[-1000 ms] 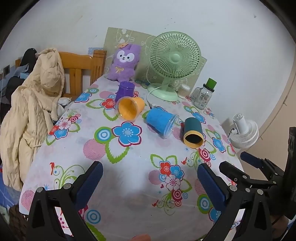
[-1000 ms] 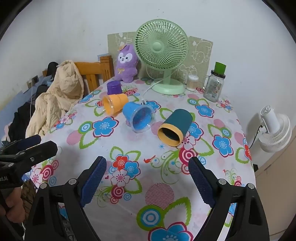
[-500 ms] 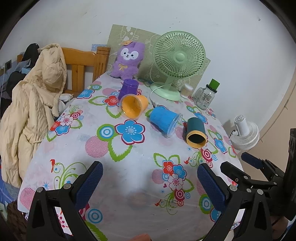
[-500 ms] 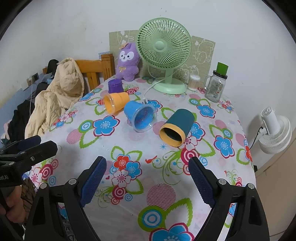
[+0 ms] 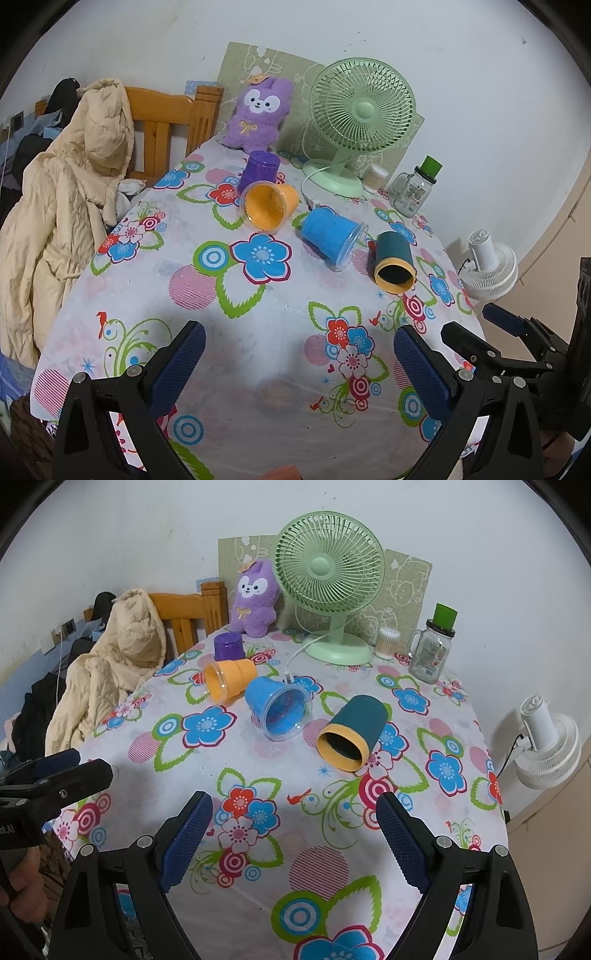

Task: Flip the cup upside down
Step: 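Move both tools toward the blue cup lying on its side, then close the right gripper around the blue cup's body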

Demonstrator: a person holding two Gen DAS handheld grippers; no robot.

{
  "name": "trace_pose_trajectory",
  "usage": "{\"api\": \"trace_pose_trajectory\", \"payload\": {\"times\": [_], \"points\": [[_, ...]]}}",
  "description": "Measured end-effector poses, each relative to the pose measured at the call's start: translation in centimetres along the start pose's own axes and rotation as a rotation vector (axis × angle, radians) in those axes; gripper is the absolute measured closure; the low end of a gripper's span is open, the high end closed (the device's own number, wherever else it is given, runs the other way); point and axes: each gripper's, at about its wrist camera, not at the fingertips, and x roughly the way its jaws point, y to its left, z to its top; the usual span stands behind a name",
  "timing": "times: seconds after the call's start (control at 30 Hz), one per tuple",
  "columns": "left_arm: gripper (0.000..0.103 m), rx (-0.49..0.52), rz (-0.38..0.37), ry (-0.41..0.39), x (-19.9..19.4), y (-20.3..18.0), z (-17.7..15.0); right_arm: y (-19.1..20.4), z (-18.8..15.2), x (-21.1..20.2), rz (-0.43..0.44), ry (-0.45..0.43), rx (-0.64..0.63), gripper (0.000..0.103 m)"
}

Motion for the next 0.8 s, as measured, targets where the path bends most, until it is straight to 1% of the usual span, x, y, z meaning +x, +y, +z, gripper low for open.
{"api": "trace_pose_trajectory", "payload": {"times": [0.47,0.8], "points": [[0.000,-0.023,-0.001,0.022,0.9,0.6,0.0,0.1,0.3,0.7,-0.008,0.020,-0.011,0.011],[0.000,-0.040,-0.004,0.051,2.2,1.1,0.0,0.1,0.6,2.4,-0.009,0.050,-0.032,0.011]]}}
